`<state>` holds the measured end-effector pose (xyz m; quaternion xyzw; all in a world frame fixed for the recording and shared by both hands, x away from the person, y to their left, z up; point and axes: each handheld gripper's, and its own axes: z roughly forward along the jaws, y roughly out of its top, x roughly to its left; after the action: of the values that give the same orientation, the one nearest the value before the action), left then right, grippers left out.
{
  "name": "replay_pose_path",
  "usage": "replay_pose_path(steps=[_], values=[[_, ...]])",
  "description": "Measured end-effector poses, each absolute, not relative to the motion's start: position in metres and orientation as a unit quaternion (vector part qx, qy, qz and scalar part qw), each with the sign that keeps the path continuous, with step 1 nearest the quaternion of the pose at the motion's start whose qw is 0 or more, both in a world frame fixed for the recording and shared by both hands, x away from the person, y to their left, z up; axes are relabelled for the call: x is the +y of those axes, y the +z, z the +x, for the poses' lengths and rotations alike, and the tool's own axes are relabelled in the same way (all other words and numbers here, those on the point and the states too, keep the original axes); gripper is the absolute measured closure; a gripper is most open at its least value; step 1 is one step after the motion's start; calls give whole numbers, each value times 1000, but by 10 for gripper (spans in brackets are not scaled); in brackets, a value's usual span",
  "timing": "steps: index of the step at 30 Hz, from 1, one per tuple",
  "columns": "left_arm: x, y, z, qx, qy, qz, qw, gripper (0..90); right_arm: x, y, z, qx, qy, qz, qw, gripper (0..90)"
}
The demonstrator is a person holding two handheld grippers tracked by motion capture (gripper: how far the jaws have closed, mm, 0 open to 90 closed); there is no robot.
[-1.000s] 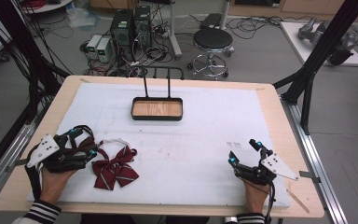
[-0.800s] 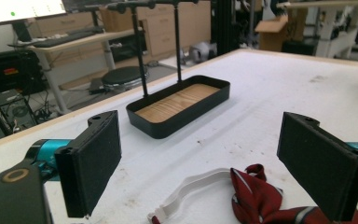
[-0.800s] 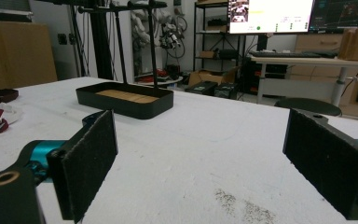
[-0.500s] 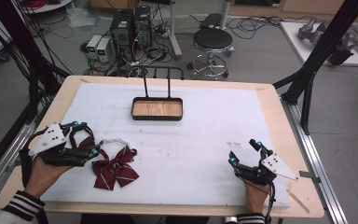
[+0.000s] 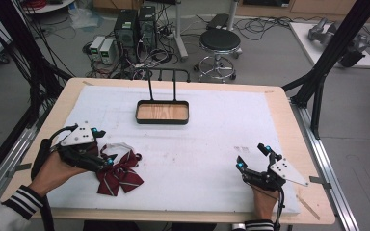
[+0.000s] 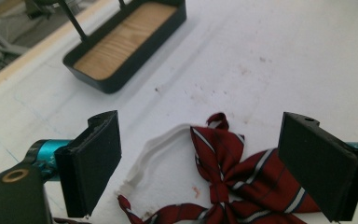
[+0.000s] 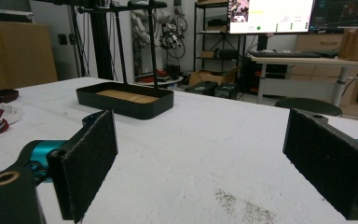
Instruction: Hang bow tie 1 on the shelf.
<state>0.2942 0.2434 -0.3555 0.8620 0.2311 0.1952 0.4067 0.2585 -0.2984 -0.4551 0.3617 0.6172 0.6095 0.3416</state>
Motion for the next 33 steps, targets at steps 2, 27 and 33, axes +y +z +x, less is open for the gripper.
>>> replay_pose_path(steps=[2,27,33], values=[[239,-359,296,233,190,873,384,142,-298,-455,259,617,609,363,341,91],[212,-396,308,241,109,941,211,262,-299,-455,259,617,609,364,340,92],[211,-402,312,238,88,947,198,375,-299,-455,259,618,609,364,339,91]])
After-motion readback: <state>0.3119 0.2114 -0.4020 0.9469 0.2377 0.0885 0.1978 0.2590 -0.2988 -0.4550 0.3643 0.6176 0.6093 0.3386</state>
